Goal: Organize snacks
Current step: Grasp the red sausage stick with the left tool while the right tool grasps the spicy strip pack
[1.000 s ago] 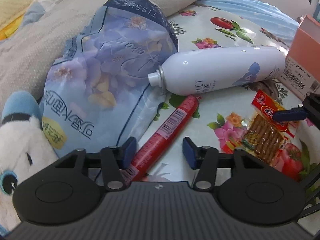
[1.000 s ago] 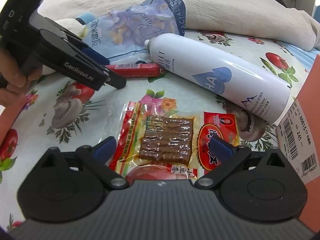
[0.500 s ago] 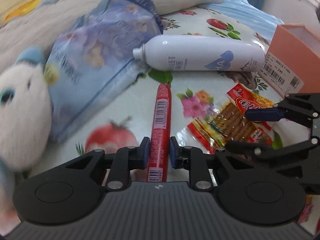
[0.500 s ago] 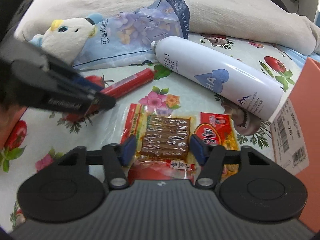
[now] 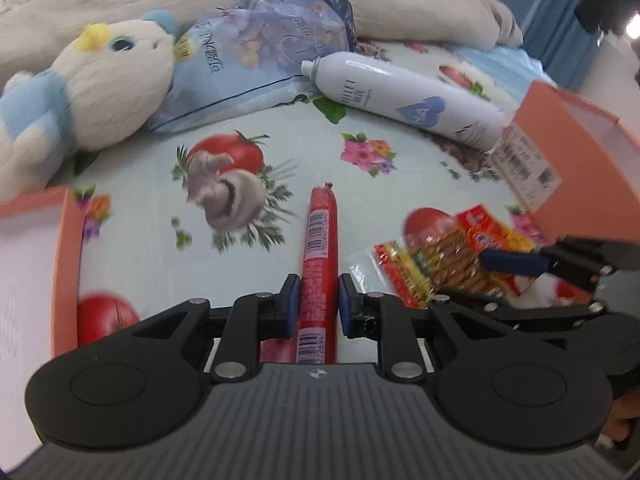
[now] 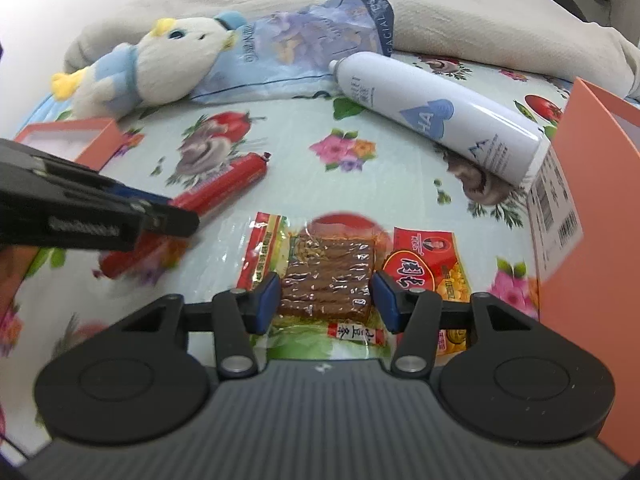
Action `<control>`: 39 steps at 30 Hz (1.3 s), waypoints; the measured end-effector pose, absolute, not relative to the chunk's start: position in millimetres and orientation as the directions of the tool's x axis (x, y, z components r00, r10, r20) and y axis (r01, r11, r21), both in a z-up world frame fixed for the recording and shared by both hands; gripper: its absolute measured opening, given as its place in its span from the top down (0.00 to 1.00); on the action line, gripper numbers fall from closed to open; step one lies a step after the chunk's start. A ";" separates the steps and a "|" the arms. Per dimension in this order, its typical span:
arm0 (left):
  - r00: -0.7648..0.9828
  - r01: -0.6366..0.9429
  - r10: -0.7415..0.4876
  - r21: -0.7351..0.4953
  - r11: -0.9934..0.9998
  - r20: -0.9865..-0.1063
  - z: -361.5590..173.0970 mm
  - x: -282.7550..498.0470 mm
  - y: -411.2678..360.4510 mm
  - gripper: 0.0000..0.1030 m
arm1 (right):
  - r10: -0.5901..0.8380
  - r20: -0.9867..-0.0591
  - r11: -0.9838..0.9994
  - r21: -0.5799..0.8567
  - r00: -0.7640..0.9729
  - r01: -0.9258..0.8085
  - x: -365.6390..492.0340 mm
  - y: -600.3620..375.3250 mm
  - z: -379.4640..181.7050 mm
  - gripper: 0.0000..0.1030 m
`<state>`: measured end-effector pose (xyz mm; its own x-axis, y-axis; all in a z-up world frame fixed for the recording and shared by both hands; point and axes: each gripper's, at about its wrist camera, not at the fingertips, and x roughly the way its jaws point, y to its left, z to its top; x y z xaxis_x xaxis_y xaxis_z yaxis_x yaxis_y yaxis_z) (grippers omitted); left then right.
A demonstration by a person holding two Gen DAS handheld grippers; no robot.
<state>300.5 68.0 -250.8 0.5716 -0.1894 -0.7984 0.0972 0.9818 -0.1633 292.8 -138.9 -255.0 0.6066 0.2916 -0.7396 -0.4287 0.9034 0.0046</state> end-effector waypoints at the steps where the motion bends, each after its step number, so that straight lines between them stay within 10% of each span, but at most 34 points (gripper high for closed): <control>1: 0.573 0.080 -0.192 -0.179 0.981 -0.797 -249.3 293.3 67.0 0.77 | 0.294 -0.742 0.901 0.006 0.602 -0.433 286.4 -141.8 -254.9 0.48; 19: 0.534 -0.001 -0.275 -0.326 0.945 -0.800 -259.1 224.2 48.3 0.77 | 0.337 -0.757 0.899 0.083 0.559 -0.429 220.7 -162.6 -248.5 0.53; 24: 0.543 -0.018 -0.275 -0.338 0.941 -0.794 -260.1 219.8 51.9 0.77 | 0.317 -0.745 0.921 0.093 0.587 -0.379 220.3 -165.5 -248.6 0.09; 39: 0.559 -0.084 -0.270 -0.378 0.922 -0.784 -260.4 202.1 78.3 0.77 | 0.288 -0.768 0.881 -0.022 0.572 -0.473 224.6 -142.8 -269.0 0.00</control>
<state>202.1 78.3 -260.4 0.5593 -0.2700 -0.7838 -0.0842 0.9221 -0.3778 224.6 -142.8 -269.0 0.5721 0.2885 -0.7678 -0.4731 0.8807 -0.0216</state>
